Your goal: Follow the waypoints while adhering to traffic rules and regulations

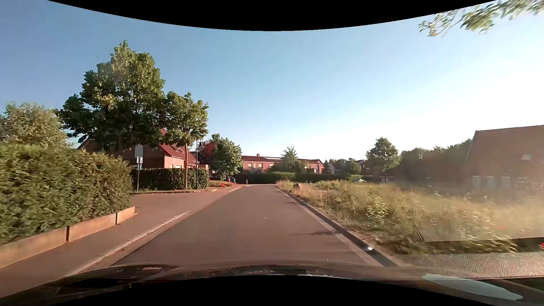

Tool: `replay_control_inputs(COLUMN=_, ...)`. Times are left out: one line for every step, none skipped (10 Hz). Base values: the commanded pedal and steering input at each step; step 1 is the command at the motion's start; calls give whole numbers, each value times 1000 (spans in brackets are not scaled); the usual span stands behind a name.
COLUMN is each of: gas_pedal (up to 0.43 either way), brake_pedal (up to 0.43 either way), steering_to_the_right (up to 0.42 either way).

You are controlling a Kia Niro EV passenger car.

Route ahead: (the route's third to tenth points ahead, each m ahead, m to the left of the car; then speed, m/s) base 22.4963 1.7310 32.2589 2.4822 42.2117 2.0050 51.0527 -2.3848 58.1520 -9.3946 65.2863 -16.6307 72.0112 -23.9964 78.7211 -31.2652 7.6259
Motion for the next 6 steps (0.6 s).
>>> replay_control_inputs(gas_pedal=189, brake_pedal=0, steering_to_the_right=-62)
replay_control_inputs(gas_pedal=189, brake_pedal=0, steering_to_the_right=-59)
replay_control_inputs(gas_pedal=189, brake_pedal=0, steering_to_the_right=-56)
replay_control_inputs(gas_pedal=189, brake_pedal=0, steering_to_the_right=-48)
replay_control_inputs(gas_pedal=189, brake_pedal=0, steering_to_the_right=-35)
replay_control_inputs(gas_pedal=189, brake_pedal=0, steering_to_the_right=-24)
